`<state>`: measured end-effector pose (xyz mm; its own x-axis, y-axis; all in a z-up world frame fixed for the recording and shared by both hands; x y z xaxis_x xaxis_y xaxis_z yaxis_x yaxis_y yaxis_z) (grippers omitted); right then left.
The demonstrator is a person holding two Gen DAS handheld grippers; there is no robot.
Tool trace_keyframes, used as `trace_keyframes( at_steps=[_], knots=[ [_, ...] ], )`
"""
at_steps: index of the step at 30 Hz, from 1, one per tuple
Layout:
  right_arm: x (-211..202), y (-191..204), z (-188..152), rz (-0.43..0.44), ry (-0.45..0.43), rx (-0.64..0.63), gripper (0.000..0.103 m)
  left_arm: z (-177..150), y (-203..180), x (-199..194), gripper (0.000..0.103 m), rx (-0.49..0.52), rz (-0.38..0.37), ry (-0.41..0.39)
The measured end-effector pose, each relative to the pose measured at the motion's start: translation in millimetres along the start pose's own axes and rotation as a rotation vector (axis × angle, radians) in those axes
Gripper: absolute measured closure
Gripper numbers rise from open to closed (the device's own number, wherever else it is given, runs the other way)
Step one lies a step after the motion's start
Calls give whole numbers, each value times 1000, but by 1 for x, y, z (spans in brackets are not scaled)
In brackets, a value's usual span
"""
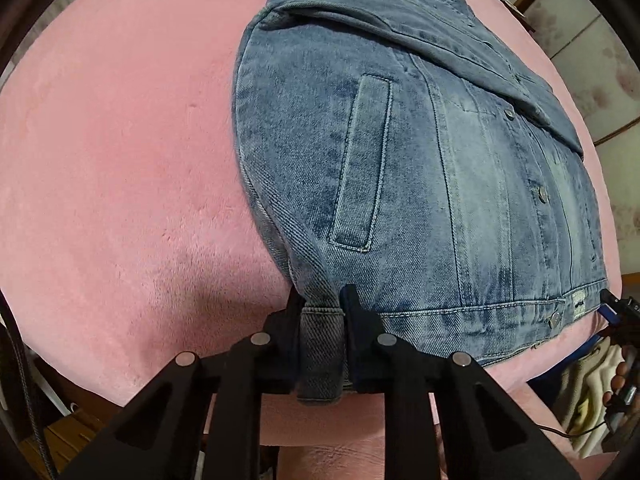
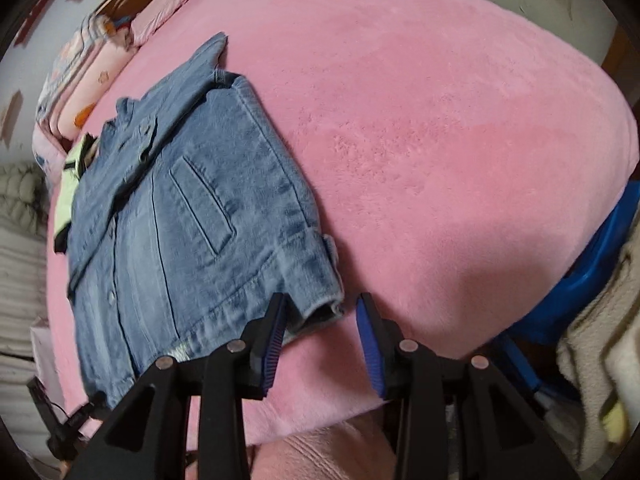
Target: Fold large clothes
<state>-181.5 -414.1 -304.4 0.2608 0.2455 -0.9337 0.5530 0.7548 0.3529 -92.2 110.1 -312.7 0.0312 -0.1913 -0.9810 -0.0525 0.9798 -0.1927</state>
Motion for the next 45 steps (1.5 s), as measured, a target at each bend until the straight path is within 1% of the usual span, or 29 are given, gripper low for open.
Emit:
trace_keyframes(
  at_steps=[3, 4, 5, 7, 8, 10, 11, 12, 13, 14, 15, 16, 18, 20, 23, 26, 27, 28, 31, 32, 33, 35, 36, 37, 38, 39, 42, 44, 45],
  knots=[
    [9, 0, 4, 26, 15, 6, 66, 3, 8, 6, 85, -41, -33, 27],
    [12, 0, 5, 42, 15, 4, 64, 4, 11, 9, 85, -55, -46, 34],
    [13, 1, 5, 44, 15, 1, 64, 5, 13, 10, 85, -62, -55, 38],
    [14, 4, 6, 44, 16, -14, 64, 5, 12, 12, 86, -57, -51, 40],
    [13, 6, 6, 42, 23, -22, 67, 5, 9, 11, 88, -41, -37, 37],
    [8, 12, 8, 26, 34, -53, 79, 5, -3, 7, 91, 8, 19, 30],
    [4, 16, 9, 11, 36, -76, 82, 5, -8, 4, 91, 22, 40, 31],
    [-4, 24, 9, -6, 28, -113, 86, 6, -12, 0, 92, 32, 62, 36],
    [-11, 32, 9, -9, 16, -142, 91, 8, -16, -3, 92, 29, 73, 46],
    [-20, 40, 10, -4, 3, -176, 93, 10, -18, -7, 92, 17, 76, 56],
    [-32, 52, 12, 8, -8, -212, 96, 14, -19, -15, 92, 0, 69, 58],
    [-38, 59, 14, 14, -14, -231, 97, 18, -20, -24, 92, -23, 53, 54],
    [-61, 86, 21, 36, -41, -302, 97, 28, -23, -43, 92, -69, 7, 42],
    [-77, 106, 31, 70, -53, -334, 97, 42, -27, -67, 92, -115, -47, 10],
    [-98, 139, 57, 119, -77, -367, 97, 72, -32, -106, 92, -179, -119, -54],
    [-114, 170, 95, 170, -109, -364, 98, 114, -39, -140, 93, -257, -154, -112],
    [-116, 176, 102, 182, -114, -362, 98, 128, -38, -150, 93, -282, -159, -127],
    [-119, 188, 122, 200, -120, -360, 98, 140, -39, -155, 93, -300, -160, -138],
    [-121, 210, 163, 219, -133, -346, 98, 191, -32, -168, 93, -371, -155, -171],
    [-118, 218, 183, 220, -139, -337, 98, 214, -30, -171, 93, -401, -150, -185],
    [-114, 226, 202, 219, -143, -324, 98, 227, -30, -172, 93, -417, -148, -193],
    [-103, 237, 232, 220, -143, -300, 97, 263, -23, -169, 92, -456, -143, -205],
    [-94, 244, 249, 216, -142, -290, 97, 278, -14, -168, 92, -472, -144, -202],
    [-85, 250, 262, 209, -139, -290, 97, 292, -10, -163, 92, -488, -144, -198],
    [-79, 255, 270, 204, -135, -291, 97, 313, -10, -153, 92, -505, -135, -187],
    [-65, 265, 284, 189, -132, -296, 97, 326, -11, -145, 92, -506, -125, -183],
    [-36, 284, 309, 136, -132, -307, 97, 369, -16, -119, 92, -491, -61, -163],
    [-11, 291, 326, 116, -113, -283, 97, 392, -19, -95, 92, -491, -31, -138],
    [0, 292, 332, 106, -108, -272, 96, 397, -18, -87, 91, -494, -27, -127]
  ],
)
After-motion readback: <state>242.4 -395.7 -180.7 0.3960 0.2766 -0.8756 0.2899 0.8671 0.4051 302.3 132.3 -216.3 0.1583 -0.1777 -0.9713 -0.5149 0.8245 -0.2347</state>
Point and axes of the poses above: each gripper's, at about its wrist camera, not at the fingertips, and x roughly the way its jaws point, y to its left, z to its top, the point moved 1 cm from there along x, roughly the way its jaws point, and after that the axes turned 9 degrees about y, right-handed, at the moved point
